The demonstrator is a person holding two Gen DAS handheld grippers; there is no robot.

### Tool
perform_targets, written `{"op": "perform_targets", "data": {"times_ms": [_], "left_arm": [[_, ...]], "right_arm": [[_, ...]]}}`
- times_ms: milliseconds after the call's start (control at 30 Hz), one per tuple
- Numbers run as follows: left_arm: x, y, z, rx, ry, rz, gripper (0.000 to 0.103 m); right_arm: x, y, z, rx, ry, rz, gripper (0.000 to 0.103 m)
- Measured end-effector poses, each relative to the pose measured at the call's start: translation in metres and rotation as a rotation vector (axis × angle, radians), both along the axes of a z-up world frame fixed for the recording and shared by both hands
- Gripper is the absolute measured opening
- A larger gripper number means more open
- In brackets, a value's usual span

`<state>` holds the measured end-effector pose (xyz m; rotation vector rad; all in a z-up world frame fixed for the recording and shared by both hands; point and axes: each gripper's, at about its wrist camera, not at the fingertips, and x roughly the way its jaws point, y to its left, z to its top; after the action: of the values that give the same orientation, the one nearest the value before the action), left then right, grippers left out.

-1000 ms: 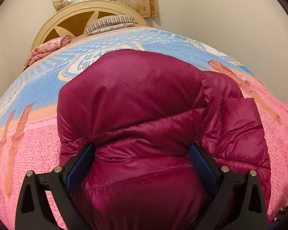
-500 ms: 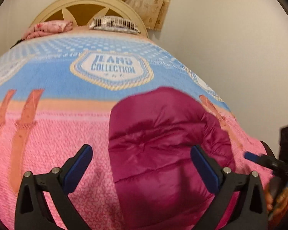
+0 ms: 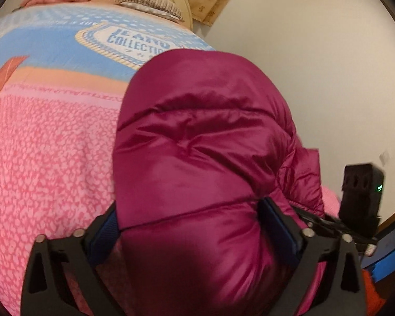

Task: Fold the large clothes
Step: 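Grasp the bundled jacket with the right gripper while the left gripper holds its other side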

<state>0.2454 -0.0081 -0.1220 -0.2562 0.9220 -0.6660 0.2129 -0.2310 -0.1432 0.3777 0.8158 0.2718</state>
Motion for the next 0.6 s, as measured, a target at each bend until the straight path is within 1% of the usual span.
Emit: {"op": "perform_targets", "data": {"times_ms": [33,67,100,133,167,200,233,300,367,433,500,600], "left_arm": [[-0.001,-0.002,0.001,0.006,-0.002,0.002,0.09],[-0.001,0.0,0.002,0.005,0.001,0.004,0.085],[-0.003,-0.001,0.004,0.005,0.005,0.006,0.079],[-0.007,-0.003,0.009,0.007,0.007,0.008,0.077],[-0.01,-0.006,0.013,0.011,0.006,0.009,0.074],[-0.018,-0.006,0.017,0.007,0.002,0.006,0.07],[-0.025,-0.01,0.027,-0.01,-0.004,-0.007,0.069],[-0.044,-0.014,0.042,-0.051,-0.012,-0.037,0.068],[-0.059,-0.026,0.059,-0.068,-0.04,-0.075,0.068],[-0.084,-0.056,0.084,-0.088,-0.083,-0.153,0.068],[-0.103,-0.084,0.099,-0.102,-0.102,-0.218,0.068],[-0.139,-0.153,0.114,-0.124,-0.088,-0.34,0.069]], "right_arm": [[0.0,0.004,0.001,0.011,0.011,-0.004,0.065],[-0.001,0.006,0.002,0.012,0.017,-0.01,0.062],[-0.003,0.007,0.003,0.027,0.025,-0.012,0.054],[-0.006,0.006,0.005,0.064,0.038,-0.014,0.044],[-0.008,0.006,0.008,0.086,0.043,-0.018,0.041],[-0.015,0.006,0.014,0.09,0.038,-0.019,0.036],[-0.023,0.007,0.022,0.085,0.026,-0.02,0.034],[-0.044,0.004,0.036,0.093,0.002,-0.033,0.032],[-0.072,-0.007,0.054,0.115,-0.034,-0.064,0.032],[-0.107,-0.029,0.079,0.121,-0.08,-0.114,0.032],[-0.141,-0.052,0.101,0.114,-0.111,-0.163,0.032],[-0.2,-0.094,0.129,0.072,-0.137,-0.251,0.032]]}}
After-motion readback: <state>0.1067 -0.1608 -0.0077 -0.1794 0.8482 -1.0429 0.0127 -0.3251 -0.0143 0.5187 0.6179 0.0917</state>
